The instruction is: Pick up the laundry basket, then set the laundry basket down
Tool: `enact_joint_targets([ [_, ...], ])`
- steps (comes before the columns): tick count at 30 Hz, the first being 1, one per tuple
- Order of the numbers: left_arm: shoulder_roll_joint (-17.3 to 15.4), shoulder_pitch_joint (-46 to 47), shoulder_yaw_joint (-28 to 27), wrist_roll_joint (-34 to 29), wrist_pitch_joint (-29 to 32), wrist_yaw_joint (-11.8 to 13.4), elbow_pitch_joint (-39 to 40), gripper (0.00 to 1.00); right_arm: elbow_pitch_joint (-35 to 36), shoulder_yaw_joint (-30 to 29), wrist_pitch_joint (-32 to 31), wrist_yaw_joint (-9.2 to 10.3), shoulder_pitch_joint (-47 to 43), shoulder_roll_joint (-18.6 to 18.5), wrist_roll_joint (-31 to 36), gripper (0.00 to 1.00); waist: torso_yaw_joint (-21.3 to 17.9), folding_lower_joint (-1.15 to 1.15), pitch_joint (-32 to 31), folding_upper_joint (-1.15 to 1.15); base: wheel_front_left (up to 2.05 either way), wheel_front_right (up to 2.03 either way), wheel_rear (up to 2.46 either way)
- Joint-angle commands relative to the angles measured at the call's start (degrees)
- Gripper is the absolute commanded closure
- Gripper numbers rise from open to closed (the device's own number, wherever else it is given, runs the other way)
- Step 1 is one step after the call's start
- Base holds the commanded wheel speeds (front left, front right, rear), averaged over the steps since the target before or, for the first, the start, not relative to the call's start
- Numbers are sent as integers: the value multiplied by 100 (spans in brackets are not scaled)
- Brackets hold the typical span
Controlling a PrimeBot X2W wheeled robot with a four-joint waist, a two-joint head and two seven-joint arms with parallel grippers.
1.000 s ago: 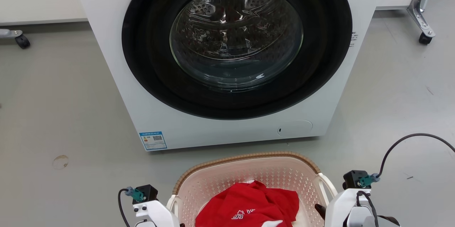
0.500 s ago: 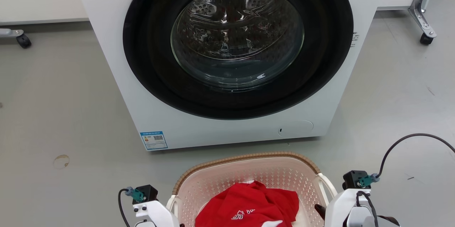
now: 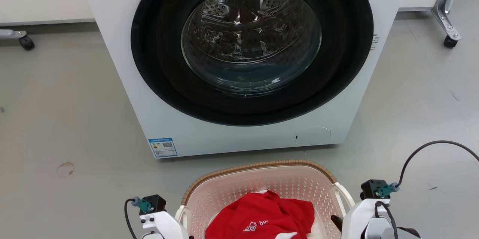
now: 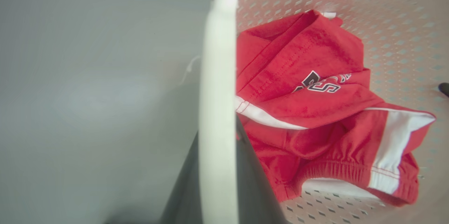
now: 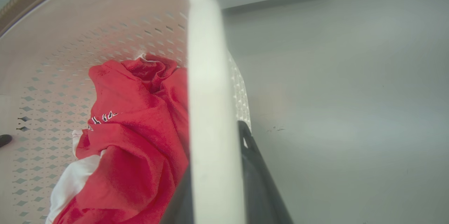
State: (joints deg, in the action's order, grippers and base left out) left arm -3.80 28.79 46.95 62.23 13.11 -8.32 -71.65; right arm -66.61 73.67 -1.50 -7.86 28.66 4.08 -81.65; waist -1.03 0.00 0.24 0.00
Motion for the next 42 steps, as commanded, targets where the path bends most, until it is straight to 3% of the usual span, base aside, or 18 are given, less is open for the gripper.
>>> enact_joint_targets([
  [1,-891,33,-140,5,-31,150,-231,100,-303,-35,78,37,30,-696,-68,100,2,0,1,0,0,0,0],
  [42,-890,26,-80,63,-2,191,-231,100,-291,-32,105,37,36,-696,-32,100,18,0,54,0,0,0,0],
])
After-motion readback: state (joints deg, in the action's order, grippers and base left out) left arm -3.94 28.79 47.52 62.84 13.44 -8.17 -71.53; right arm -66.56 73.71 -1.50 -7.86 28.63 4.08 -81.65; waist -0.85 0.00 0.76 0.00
